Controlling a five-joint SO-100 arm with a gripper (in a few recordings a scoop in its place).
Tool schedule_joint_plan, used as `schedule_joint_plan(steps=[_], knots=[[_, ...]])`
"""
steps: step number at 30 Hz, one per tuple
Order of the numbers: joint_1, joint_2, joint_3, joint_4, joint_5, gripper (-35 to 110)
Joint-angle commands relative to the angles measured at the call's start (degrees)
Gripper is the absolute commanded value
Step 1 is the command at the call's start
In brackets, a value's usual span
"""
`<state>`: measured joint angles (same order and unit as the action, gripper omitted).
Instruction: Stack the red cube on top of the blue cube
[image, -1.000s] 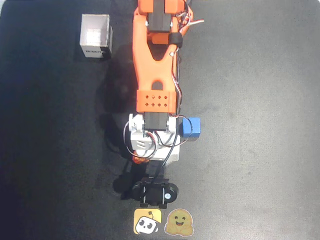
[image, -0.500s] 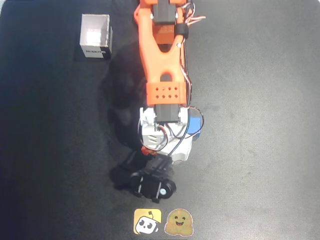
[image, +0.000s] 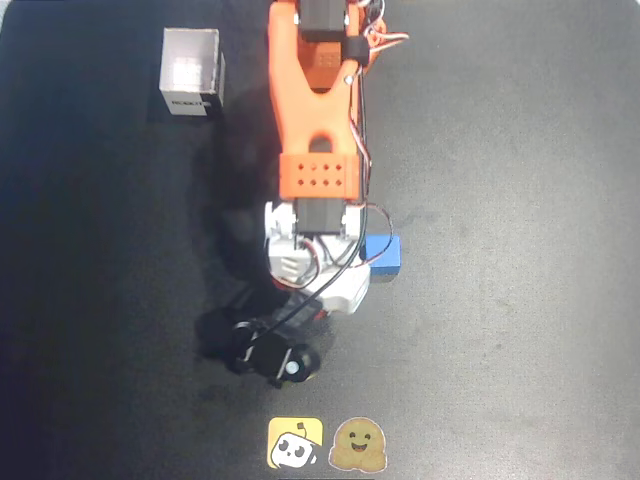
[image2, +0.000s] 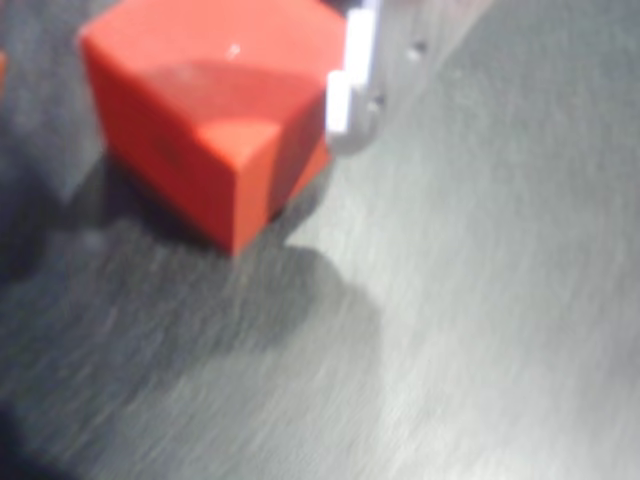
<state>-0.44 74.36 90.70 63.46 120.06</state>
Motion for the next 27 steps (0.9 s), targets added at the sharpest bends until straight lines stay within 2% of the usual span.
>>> schedule_joint_plan(steps=[1, 6, 13, 19, 27], knots=[[0.4, 4.8, 1.1, -1.0, -1.7, 25], [0.4, 5.4, 1.7, -1.1, -1.3, 25], [-0.9, 5.4, 2.5, -1.8, 5.4, 25], [-2.0, 5.7, 7.0, -6.9, 10.5, 25], [-2.4, 5.4, 6.6, -7.1, 13.0, 25]])
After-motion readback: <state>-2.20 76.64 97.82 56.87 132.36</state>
